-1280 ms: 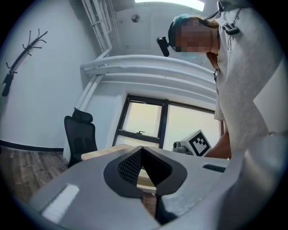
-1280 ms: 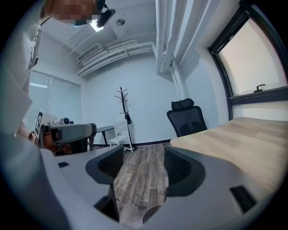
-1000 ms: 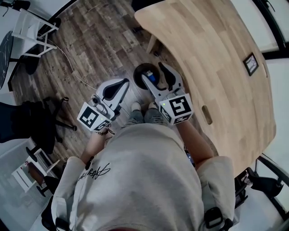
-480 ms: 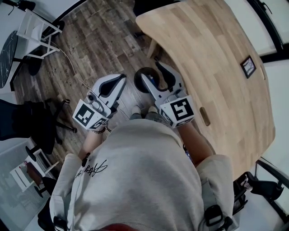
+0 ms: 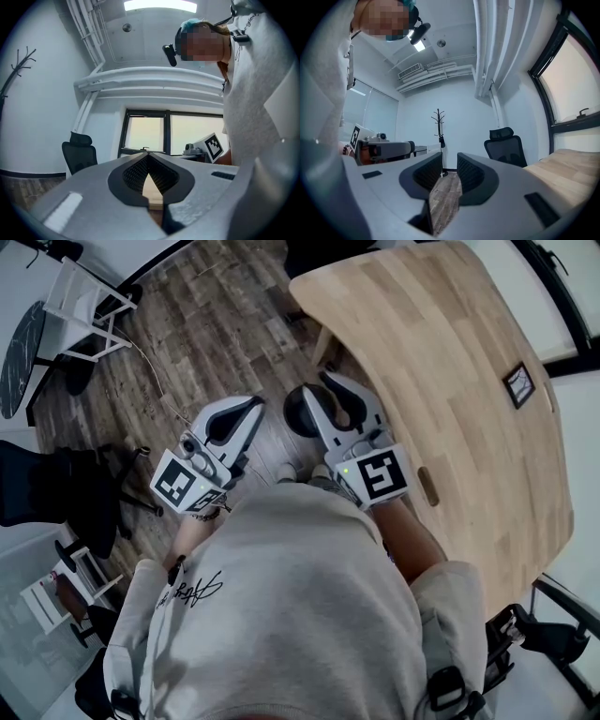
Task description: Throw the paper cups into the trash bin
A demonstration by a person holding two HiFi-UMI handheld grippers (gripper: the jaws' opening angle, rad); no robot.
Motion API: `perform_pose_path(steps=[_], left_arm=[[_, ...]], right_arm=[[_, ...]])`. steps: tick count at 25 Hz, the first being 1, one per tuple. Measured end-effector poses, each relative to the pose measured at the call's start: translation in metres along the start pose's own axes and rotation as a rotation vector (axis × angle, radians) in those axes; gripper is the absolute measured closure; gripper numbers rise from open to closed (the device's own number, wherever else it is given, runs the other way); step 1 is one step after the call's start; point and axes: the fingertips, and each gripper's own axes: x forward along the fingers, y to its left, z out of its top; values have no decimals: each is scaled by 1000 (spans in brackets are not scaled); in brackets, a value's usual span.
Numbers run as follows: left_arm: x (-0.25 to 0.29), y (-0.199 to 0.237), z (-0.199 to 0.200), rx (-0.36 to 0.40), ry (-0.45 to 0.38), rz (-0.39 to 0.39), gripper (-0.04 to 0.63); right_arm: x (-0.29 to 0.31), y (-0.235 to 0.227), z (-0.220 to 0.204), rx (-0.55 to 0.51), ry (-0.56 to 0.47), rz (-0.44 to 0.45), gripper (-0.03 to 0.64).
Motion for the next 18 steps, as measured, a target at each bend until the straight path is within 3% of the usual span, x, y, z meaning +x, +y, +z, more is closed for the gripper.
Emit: perform_pose_path(steps=[8, 18], left_arm=[[0, -3, 6, 18, 0, -11, 592], [1, -2, 6, 16, 1, -7, 592]], right_arm=[[0, 3, 11, -19, -47, 9, 554], [-2, 7, 9, -6, -28, 26, 580]])
